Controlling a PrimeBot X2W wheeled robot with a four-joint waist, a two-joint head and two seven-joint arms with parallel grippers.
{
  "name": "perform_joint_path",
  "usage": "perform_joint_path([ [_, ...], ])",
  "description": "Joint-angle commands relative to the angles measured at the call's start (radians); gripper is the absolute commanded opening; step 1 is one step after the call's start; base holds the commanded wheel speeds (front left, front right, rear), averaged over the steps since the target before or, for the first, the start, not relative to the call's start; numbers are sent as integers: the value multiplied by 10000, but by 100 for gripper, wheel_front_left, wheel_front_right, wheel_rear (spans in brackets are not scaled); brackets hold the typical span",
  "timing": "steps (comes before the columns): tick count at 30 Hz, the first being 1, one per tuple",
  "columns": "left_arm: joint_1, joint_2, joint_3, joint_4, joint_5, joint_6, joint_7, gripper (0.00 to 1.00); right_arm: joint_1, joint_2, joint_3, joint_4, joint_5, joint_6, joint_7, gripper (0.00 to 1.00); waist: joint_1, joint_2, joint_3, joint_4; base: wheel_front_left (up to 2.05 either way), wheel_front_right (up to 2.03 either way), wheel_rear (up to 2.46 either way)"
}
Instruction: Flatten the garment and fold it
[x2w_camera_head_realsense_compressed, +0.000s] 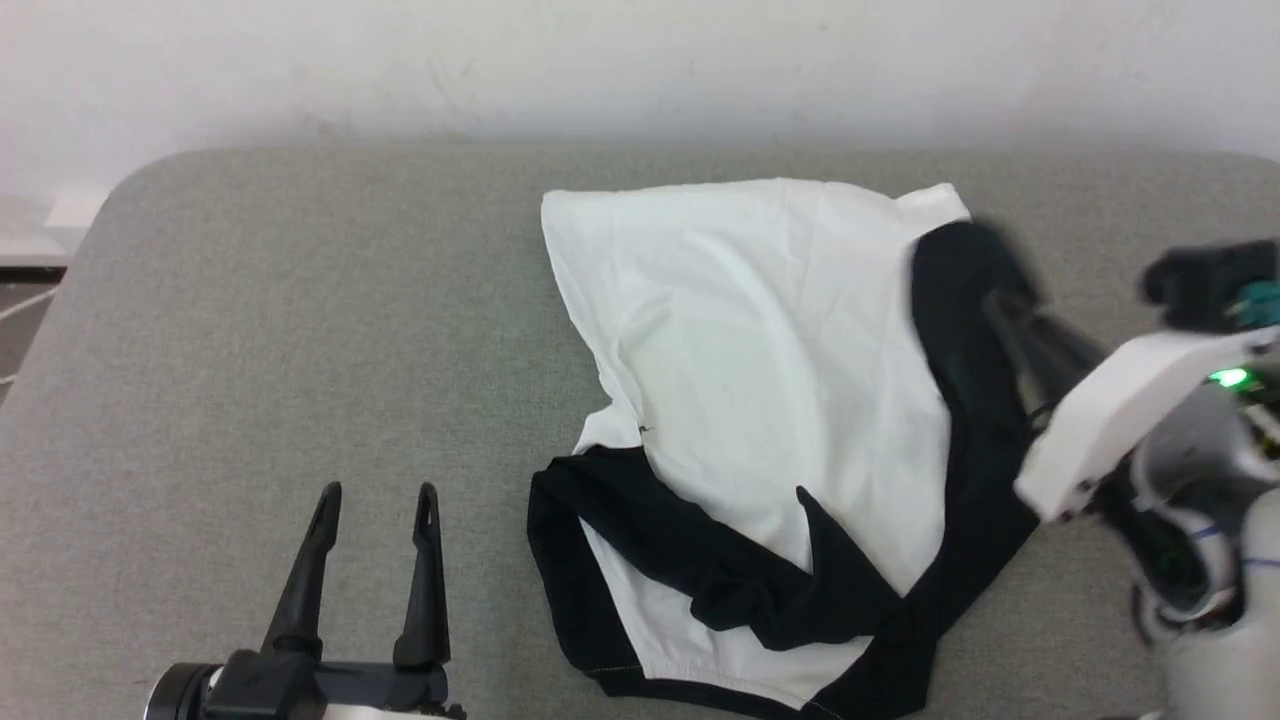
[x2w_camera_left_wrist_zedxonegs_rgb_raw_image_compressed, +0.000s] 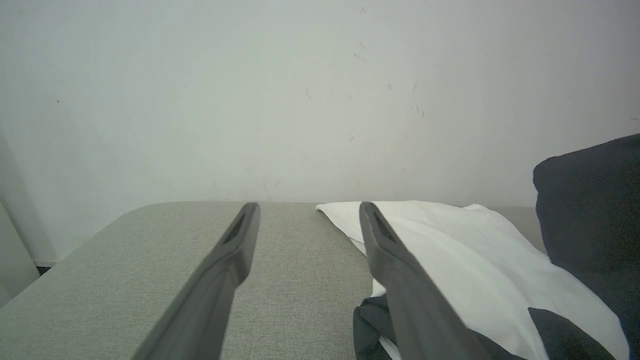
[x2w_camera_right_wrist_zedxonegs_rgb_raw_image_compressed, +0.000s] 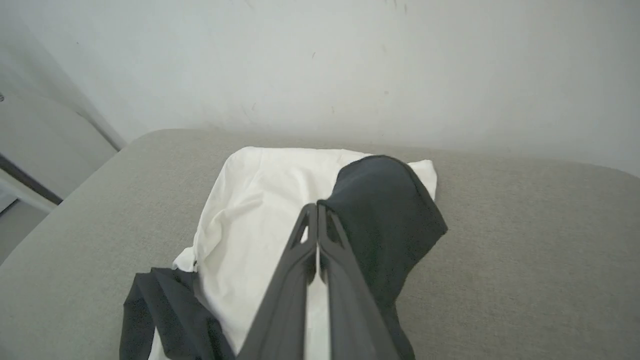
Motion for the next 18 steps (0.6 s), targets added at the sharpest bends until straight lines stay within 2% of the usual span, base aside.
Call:
perform_joint_path([
  [1, 134, -39, 33, -10, -51, 39, -47, 100, 194, -5, 325, -43, 114, -7, 25, 0, 2, 0, -161, 87, 0, 0, 0],
  [7, 153, -39, -48, 11, -22, -24, -47, 100, 505, -163, 1704, 427, 323, -7, -197, 0, 2, 0, -102, 397, 0, 0, 0],
  [18, -33, -39, -175, 196, -133, -41, -47, 100, 443, -268, 3231, 2000, 506, -7, -1418, 0, 2, 0, 90, 925, 0, 0, 0],
])
